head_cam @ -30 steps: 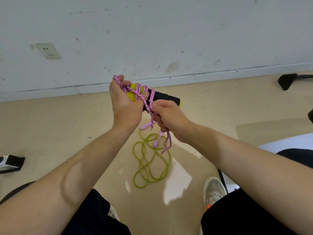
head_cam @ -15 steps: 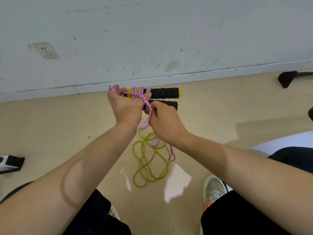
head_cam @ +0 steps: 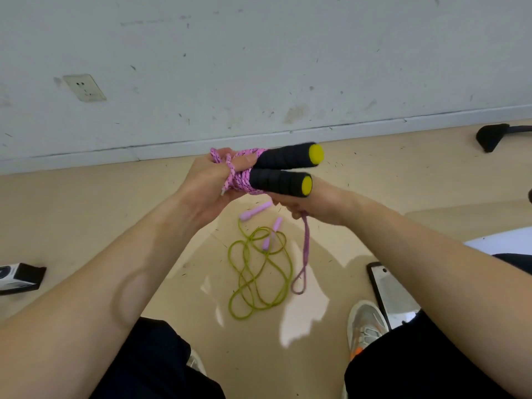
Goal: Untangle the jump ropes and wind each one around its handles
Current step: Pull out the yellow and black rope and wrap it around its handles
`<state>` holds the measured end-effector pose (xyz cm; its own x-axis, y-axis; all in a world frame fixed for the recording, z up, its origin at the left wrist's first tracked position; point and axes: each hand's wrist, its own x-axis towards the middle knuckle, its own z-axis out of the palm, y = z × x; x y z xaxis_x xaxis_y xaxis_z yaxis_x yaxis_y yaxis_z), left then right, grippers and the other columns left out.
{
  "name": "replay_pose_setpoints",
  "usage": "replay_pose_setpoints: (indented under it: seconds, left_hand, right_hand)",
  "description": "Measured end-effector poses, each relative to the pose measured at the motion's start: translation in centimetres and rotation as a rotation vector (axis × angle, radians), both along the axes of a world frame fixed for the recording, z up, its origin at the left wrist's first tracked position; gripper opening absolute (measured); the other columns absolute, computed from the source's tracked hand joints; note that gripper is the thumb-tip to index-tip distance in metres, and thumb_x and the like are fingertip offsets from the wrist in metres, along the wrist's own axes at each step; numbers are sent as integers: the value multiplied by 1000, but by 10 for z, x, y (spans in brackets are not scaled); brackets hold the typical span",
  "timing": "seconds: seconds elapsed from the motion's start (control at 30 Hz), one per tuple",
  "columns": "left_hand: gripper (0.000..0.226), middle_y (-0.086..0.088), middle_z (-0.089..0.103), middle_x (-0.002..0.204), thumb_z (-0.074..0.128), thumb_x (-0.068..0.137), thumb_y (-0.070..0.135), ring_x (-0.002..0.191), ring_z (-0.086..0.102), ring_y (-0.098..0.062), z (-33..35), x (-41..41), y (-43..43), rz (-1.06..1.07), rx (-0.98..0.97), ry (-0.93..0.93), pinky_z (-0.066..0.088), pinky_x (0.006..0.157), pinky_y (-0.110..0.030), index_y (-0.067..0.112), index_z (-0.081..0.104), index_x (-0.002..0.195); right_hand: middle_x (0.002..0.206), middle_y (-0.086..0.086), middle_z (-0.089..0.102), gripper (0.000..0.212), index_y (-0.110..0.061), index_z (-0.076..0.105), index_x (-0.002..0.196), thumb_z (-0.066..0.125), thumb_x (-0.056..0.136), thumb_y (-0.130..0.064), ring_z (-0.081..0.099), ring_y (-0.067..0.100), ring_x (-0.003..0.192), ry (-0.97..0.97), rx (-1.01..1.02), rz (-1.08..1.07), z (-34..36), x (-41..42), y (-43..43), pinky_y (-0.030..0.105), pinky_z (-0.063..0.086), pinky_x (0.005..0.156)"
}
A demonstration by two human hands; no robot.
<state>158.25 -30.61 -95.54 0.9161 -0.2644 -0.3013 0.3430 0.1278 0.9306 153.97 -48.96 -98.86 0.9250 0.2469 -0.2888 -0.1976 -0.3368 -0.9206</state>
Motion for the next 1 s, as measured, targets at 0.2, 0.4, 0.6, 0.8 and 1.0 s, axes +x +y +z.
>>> replay_pose_setpoints:
  seconds: [0.2, 0.4, 0.6, 0.8, 1.0]
  left_hand:
    - [78, 8, 57, 121, 89, 71, 11, 98, 64, -6, 8, 2, 14, -185, 492, -368, 58, 79, -27, 23, 45, 135]
    - [87, 10, 51, 119, 89, 71, 12, 98, 59, -3, 8, 2, 14, -215, 672, -537, 55, 69, -14, 25, 38, 139]
    - [89, 7, 50, 123, 90, 70, 14, 100, 57, -8, 3, 5, 18, -156, 743, -601, 53, 71, -17, 24, 38, 141]
    - [88, 3, 47, 123, 88, 72, 12, 109, 49, -4, -14, 3, 7, 159, 698, -695, 39, 91, -7, 14, 36, 142]
    - [85, 0, 49, 127, 87, 73, 18, 109, 50, -1, -29, -1, -15, 447, 503, -552, 40, 87, -4, 13, 37, 141]
  right_hand:
    - [52, -4, 40, 38, -14, 61, 61, 59, 98, -20, 29, 13, 49, 168, 85, 32, 13, 13, -26, 29, 23, 52]
    - [64, 0, 49, 29, -11, 64, 72, 60, 99, -21, 28, 11, 47, 171, 2, -34, 22, 17, -17, 25, 27, 46]
    - [64, 2, 57, 22, -4, 65, 82, 55, 100, -13, 32, 9, 42, 214, 57, -180, 30, 18, -12, 22, 30, 43]
    - [64, 4, 44, 24, -5, 56, 83, 43, 102, -7, 32, 6, 36, 317, 433, -401, 29, 11, 20, 18, 31, 35]
    - [56, 1, 45, 34, -13, 56, 76, 47, 105, -27, 29, 10, 39, 309, 522, -437, 20, -4, 52, 20, 30, 42]
